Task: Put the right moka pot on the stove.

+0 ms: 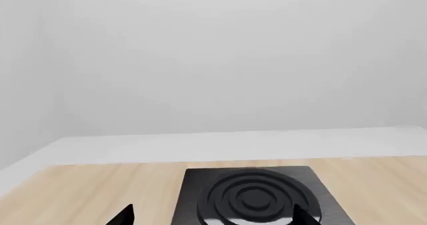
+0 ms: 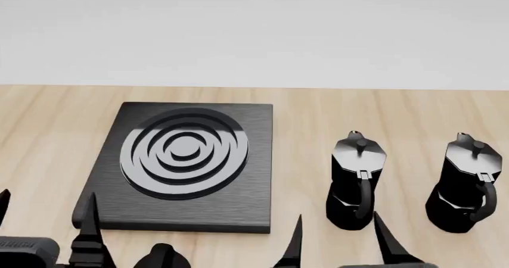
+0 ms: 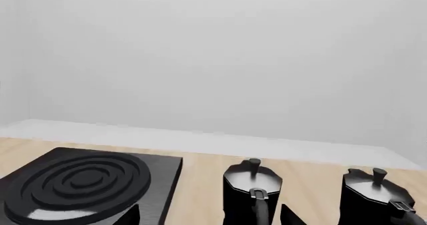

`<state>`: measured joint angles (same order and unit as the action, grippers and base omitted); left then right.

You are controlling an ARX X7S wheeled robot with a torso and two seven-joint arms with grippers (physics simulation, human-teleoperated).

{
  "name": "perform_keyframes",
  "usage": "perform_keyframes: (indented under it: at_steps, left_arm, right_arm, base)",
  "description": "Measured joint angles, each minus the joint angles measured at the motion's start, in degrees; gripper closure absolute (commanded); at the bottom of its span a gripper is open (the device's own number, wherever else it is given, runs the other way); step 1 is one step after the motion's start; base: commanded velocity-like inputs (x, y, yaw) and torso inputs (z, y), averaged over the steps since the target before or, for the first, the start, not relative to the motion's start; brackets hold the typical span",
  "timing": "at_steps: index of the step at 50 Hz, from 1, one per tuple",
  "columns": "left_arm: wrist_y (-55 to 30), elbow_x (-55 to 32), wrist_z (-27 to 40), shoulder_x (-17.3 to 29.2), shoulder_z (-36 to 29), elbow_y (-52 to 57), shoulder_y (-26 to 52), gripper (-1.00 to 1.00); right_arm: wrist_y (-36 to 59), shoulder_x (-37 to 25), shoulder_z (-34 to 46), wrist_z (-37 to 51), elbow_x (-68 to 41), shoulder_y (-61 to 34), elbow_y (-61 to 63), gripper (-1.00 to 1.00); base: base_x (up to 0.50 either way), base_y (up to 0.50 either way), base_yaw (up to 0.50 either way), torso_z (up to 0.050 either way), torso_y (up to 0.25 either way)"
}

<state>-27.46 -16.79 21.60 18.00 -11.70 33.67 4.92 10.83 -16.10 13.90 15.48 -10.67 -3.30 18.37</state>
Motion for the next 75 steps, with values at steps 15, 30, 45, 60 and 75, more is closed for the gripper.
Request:
perform_keyframes:
  at_steps: [15,30,45,60,75]
  left_arm:
    - [-12.78,-2.93,3.17,2.16,0.83,13.79,4.81,-1.0]
    - [-15.98,-3.95,4.26,2.89,1.02,17.24,6.17,-1.0]
    - [-16.74,-4.15,5.13,3.26,0.84,18.38,6.47,-1.0]
    - [-16.55,-4.18,5.66,3.54,0.61,18.39,6.49,-1.0]
    - [-15.86,-4.04,5.96,3.95,0.19,18.33,6.32,-1.0]
  right_arm:
    - [8.02,-1.87,-0.25,1.55,-0.65,-2.02,10.52,-1.0]
    - [10.21,-2.46,-0.26,2.17,-1.11,-2.7,13.19,-1.0]
    - [10.33,-2.68,0.01,2.53,-1.21,-2.9,13.85,-1.0]
    - [10.24,-2.93,0.23,2.75,-1.41,-3.07,14.12,-1.0]
    - [10.21,-3.13,0.71,3.02,-1.29,-3.24,14.18,-1.0]
  base:
    - [0.0,0.0,0.0,0.0,0.0]
    - [0.0,0.0,0.0,0.0,0.0]
    - [0.0,0.0,0.0,0.0,-0.108]
    - [0.0,0.0,0.0,0.001,-0.15]
    - [0.0,0.0,0.0,0.001,-0.149]
